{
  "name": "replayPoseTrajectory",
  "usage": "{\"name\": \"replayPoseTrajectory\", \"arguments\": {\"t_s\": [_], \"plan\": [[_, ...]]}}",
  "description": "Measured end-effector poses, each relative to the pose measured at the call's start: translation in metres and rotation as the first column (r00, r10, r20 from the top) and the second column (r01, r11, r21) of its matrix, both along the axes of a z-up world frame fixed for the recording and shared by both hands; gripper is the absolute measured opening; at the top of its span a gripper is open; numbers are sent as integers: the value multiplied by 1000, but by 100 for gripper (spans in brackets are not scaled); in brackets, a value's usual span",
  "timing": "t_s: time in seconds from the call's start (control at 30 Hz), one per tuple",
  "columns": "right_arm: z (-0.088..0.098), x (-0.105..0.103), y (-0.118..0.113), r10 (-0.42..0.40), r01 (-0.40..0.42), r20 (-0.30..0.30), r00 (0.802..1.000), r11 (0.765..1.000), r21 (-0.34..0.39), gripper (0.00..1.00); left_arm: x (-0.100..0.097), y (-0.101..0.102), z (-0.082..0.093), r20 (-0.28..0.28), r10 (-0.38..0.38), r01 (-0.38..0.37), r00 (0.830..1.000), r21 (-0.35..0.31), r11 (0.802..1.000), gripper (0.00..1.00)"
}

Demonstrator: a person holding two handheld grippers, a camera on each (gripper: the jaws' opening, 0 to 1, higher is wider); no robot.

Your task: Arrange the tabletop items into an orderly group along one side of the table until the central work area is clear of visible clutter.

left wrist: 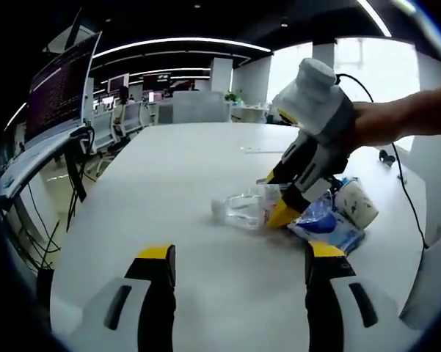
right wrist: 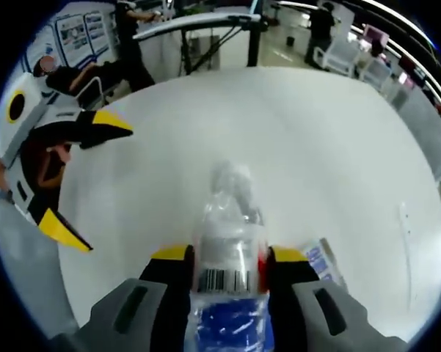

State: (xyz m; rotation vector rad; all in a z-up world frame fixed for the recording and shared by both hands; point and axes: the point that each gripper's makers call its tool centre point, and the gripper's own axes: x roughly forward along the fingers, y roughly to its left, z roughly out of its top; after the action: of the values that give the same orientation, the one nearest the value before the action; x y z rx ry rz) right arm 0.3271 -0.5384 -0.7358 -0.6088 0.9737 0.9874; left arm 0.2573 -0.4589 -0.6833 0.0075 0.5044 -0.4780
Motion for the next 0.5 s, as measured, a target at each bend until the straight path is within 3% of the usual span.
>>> {"name": "replayPoseTrajectory", "arguments": {"t_s": [0.13,0.5], "plan": [[-1,4,-1,7,-7,17,1000,1000,6,34,4,-1,-1,-3,-9,9,1000,0,1000,70],[8,-2,3,-5,-6,87,996,992,126,32,17,0,0,-20,-1,0,1000,-40,999,68]]}}
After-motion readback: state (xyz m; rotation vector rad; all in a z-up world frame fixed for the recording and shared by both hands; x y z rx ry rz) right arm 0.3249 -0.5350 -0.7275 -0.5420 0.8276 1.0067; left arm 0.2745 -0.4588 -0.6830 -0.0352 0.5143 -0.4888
